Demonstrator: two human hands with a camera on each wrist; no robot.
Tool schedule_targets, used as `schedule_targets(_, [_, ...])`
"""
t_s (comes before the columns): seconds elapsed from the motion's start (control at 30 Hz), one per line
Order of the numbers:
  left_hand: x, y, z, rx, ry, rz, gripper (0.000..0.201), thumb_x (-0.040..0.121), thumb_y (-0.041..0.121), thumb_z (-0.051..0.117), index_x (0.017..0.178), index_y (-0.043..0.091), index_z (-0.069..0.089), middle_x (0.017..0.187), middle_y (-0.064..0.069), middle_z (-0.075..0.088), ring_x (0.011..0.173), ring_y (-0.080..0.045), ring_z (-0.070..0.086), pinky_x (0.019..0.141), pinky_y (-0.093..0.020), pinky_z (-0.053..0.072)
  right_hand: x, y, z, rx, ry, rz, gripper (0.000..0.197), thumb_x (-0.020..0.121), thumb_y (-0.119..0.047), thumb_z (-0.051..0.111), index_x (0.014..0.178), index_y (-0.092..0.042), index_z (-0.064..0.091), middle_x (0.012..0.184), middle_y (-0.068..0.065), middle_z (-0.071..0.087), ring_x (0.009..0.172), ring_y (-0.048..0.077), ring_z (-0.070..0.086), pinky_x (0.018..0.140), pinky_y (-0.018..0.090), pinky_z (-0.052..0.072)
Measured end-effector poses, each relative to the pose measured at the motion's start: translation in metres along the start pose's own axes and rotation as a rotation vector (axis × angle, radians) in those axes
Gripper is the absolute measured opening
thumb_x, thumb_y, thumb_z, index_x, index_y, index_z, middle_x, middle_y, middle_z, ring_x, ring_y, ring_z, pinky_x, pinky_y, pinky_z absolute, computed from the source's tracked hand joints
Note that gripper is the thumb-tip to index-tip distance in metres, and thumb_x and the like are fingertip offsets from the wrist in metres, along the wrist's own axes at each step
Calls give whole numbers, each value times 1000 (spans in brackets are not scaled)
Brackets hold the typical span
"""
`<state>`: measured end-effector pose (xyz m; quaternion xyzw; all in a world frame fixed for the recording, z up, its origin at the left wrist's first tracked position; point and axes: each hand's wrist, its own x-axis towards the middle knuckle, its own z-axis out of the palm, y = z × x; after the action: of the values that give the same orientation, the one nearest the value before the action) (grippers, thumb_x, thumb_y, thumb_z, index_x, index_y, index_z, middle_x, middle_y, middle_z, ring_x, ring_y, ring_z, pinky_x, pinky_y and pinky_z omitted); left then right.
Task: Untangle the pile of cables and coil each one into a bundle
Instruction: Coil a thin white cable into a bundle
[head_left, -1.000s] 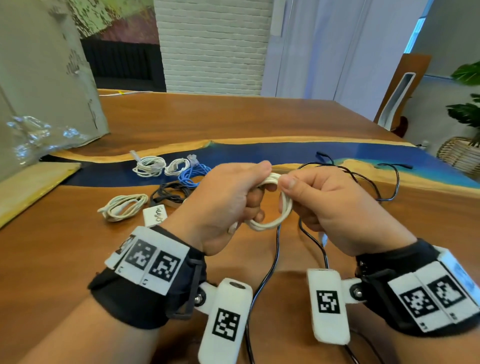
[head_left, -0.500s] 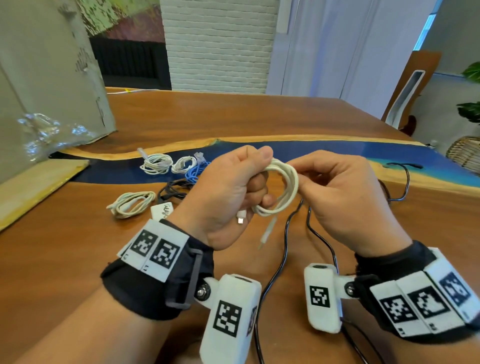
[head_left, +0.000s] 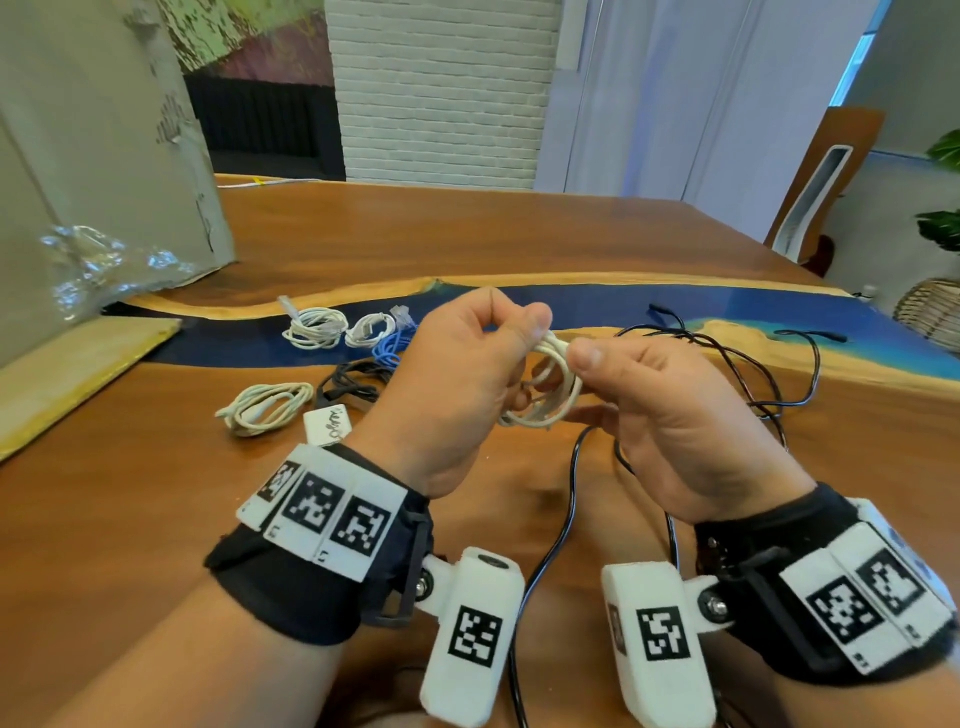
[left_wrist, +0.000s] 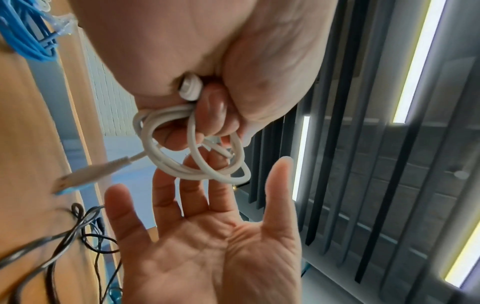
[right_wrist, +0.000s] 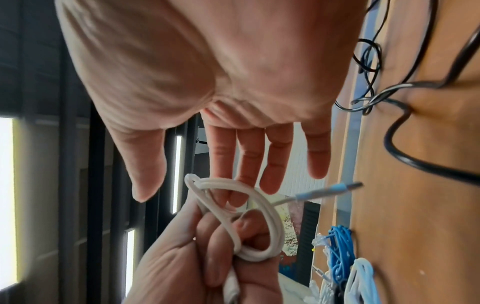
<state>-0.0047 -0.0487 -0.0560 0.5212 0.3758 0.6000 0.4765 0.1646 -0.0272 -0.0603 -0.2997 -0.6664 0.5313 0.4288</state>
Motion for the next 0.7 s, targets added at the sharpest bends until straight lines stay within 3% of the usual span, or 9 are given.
schedule_targets(0.07, [-1, 1, 1, -8, -29, 2, 27, 103, 13, 54, 77, 10, 47, 48, 6, 45, 41, -8, 40, 48, -24, 38, 1, 1, -2, 4, -19, 23, 73, 66, -62, 83, 100, 1, 77, 108, 21, 75, 116, 44, 63, 109, 70, 38])
schedule_targets(0.13, [-1, 2, 2, 6, -58, 17, 25, 103, 11, 54, 78, 9, 48, 49, 6, 52, 41, -7, 44, 47, -20, 40, 2, 3, -2, 8, -47, 41, 78, 60, -54, 89, 101, 10, 72, 108, 29, 72, 112, 51, 61, 108, 67, 41])
schedule_targets(0.2, [-1, 3, 2, 39, -67, 42, 24, 103, 11, 53, 80, 8, 48, 48, 7, 53, 40, -6, 45, 45, -18, 38, 2, 5, 0, 6, -84, 40, 56, 66, -29, 90, 101, 10, 71, 104, 29, 72, 98, 40, 66, 97, 52, 51])
schedule_targets(0.27, [1, 2, 1, 49, -64, 55, 23, 103, 11, 53, 81, 8, 48, 48, 8, 53, 40, -5, 44, 46, -18, 38, 3, 6, 3, 15, -95, 30, 30, 73, -10, 77, 99, 4, 73, 95, 17, 74, 91, 22, 66, 85, 33, 52])
schedule_targets(0.3, [1, 1, 1, 54, -58, 58, 23, 103, 12, 53, 81, 8, 48, 48, 7, 53, 41, -5, 44, 46, -19, 37, 4, 6, 4, 22, -93, 21, 24, 74, -6, 72, 97, 0, 75, 93, 12, 74, 90, 18, 67, 83, 29, 52])
schedule_targets(0.47, [6, -4, -8, 81, -22, 34, 25, 104, 17, 54, 80, 12, 49, 51, 4, 46, 44, -11, 37, 47, -25, 36, 6, 7, 6, 49, -60, -28, 27, 72, 0, 66, 79, -21, 80, 91, 7, 76, 92, 21, 70, 87, 31, 55])
schedule_targets(0.6, [7, -6, -12, 29, -21, -7, 28, 104, 18, 54, 77, 13, 49, 54, 0, 39, 48, -14, 31, 51, -29, 32, 6, 7, 3, 64, -74, -43, 19, 76, -4, 73, 87, -17, 81, 102, 15, 78, 105, 31, 72, 97, 38, 56])
schedule_targets(0.7, [8, -9, -12, 52, 2, -11, 26, 103, 20, 56, 79, 12, 50, 58, -5, 41, 51, -20, 33, 54, -32, 34, 5, 6, 3, 27, -65, -23, 18, 80, -1, 75, 92, -15, 80, 101, 13, 78, 102, 27, 74, 90, 33, 57])
